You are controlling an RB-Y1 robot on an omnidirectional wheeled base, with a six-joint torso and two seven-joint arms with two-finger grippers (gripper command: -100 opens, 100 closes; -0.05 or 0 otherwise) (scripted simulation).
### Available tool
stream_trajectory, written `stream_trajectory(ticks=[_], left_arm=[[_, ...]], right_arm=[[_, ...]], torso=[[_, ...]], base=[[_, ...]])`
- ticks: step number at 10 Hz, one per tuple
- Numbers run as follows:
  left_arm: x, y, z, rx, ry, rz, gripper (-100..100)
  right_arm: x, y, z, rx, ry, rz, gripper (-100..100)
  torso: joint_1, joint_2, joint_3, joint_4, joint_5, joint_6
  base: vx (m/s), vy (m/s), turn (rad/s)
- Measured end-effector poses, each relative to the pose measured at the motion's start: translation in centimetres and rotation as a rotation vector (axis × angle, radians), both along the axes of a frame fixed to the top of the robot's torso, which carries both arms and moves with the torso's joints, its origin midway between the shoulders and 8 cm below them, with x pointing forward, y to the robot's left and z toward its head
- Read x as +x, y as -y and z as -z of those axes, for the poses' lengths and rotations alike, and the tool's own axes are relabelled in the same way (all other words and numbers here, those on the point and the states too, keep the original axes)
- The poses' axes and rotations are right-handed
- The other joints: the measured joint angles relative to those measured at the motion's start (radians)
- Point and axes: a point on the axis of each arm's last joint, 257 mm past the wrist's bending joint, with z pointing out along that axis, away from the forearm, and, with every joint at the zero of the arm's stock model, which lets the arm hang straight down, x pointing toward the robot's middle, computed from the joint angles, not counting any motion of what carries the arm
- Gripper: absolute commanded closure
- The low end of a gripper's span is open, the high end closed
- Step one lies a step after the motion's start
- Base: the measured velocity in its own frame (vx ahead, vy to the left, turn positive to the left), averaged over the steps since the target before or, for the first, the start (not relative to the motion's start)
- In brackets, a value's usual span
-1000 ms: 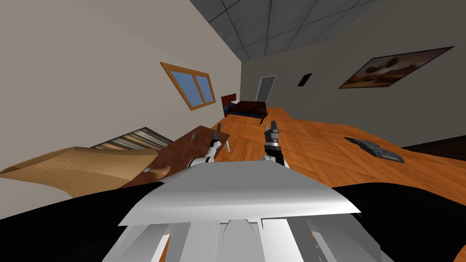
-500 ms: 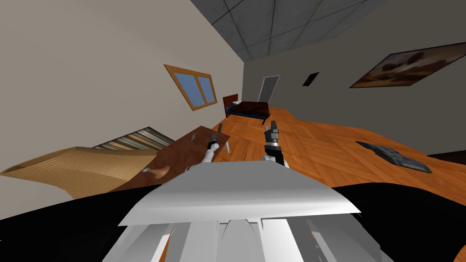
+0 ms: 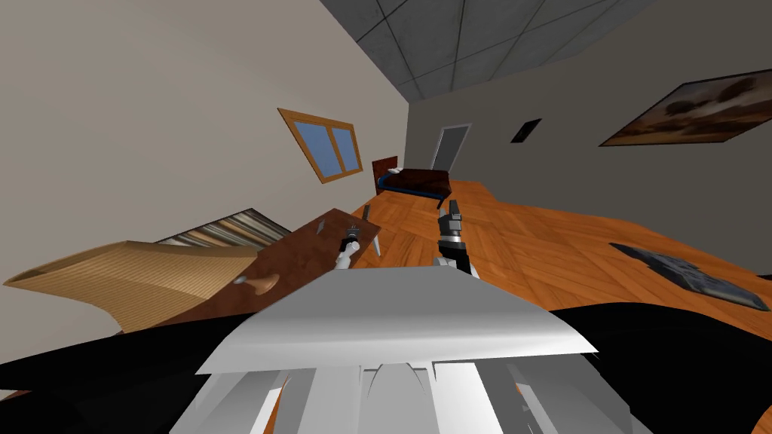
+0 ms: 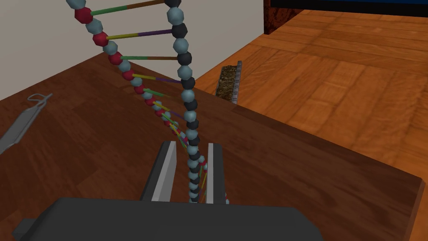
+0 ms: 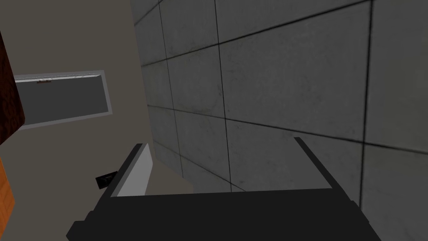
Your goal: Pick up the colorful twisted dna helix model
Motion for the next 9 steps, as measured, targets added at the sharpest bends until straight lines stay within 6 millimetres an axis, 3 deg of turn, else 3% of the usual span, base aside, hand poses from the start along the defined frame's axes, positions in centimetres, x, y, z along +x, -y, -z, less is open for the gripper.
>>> stream_trajectory(ticks=[9], left_arm=[[-4.6,1.6,-0.2,-0.019,-0.014,0.093,100]], right_arm=[[0.0,0.0,0.0,0.000,0.000,0.000,0]], torso=[[0.000,-0.001,-0.002,-0.003,0.001,0.001]], base=[[0.048,-0.047,0.063]])
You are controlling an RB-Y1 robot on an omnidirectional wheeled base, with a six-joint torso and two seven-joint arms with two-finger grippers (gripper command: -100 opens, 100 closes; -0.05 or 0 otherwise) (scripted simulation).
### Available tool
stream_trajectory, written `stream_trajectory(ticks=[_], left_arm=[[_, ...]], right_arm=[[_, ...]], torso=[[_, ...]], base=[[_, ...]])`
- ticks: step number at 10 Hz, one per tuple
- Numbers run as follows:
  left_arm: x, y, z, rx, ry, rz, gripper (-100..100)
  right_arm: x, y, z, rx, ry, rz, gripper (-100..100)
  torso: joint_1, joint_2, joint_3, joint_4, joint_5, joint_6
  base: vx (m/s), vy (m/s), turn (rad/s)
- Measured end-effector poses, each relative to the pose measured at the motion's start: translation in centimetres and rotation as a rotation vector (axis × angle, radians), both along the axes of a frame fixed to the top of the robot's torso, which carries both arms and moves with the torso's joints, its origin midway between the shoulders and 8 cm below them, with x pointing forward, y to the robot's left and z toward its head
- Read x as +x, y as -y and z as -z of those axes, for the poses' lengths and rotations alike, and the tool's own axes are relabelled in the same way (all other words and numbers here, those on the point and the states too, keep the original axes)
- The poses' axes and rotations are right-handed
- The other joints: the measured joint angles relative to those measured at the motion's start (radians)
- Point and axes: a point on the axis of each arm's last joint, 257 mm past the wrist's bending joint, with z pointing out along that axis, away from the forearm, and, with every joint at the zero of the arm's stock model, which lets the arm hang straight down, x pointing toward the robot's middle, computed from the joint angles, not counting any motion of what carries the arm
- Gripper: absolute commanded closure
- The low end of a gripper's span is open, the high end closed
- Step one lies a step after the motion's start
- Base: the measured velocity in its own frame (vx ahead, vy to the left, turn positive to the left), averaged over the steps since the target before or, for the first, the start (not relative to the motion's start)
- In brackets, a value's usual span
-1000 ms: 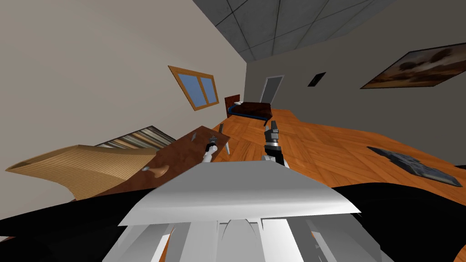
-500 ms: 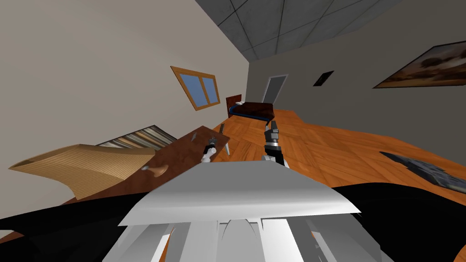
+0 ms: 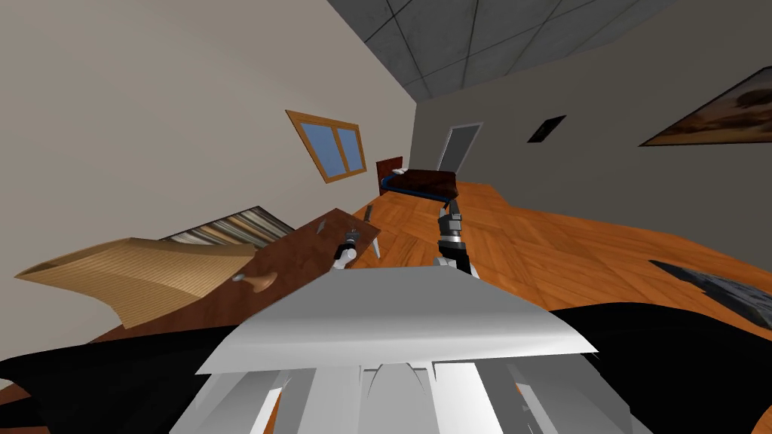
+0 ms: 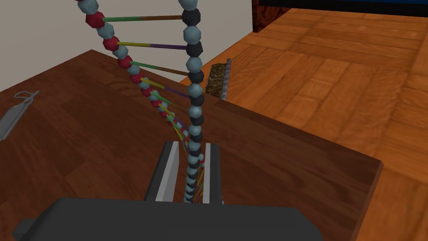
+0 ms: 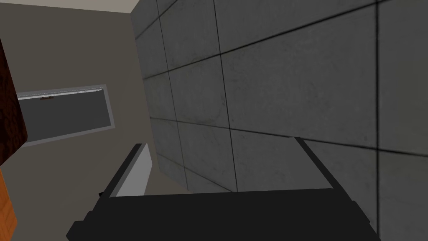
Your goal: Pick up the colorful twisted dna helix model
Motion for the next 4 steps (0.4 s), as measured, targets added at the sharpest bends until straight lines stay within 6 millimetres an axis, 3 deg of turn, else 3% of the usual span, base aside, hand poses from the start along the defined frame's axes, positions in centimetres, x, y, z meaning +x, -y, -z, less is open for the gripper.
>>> stream_trajectory(ticks=[2,3,4], left_arm=[[-1.57,0.75,0.58,-0.011,-0.023,0.031,100],[-1.65,1.02,-0.08,-0.012,-0.012,0.037,100],[-1.57,1.09,-0.28,-0.012,-0.008,0.038,0]], right_arm=[[0.00,0.00,0.00,0.000,0.000,0.000,0],[0.00,0.00,0.00,0.000,0.000,0.000,0],[0.00,0.00,0.00,0.000,0.000,0.000,0]], torso=[[-0.001,-0.001,-0.001,-0.002,0.000,0.000],[-0.001,0.000,0.000,-0.001,0.001,0.001],[0.001,0.001,0.000,-0.001,0.001,0.000]], base=[[0.034,-0.048,0.048],[0.005,-0.013,-0.005],[0.000,0.000,0.000]])
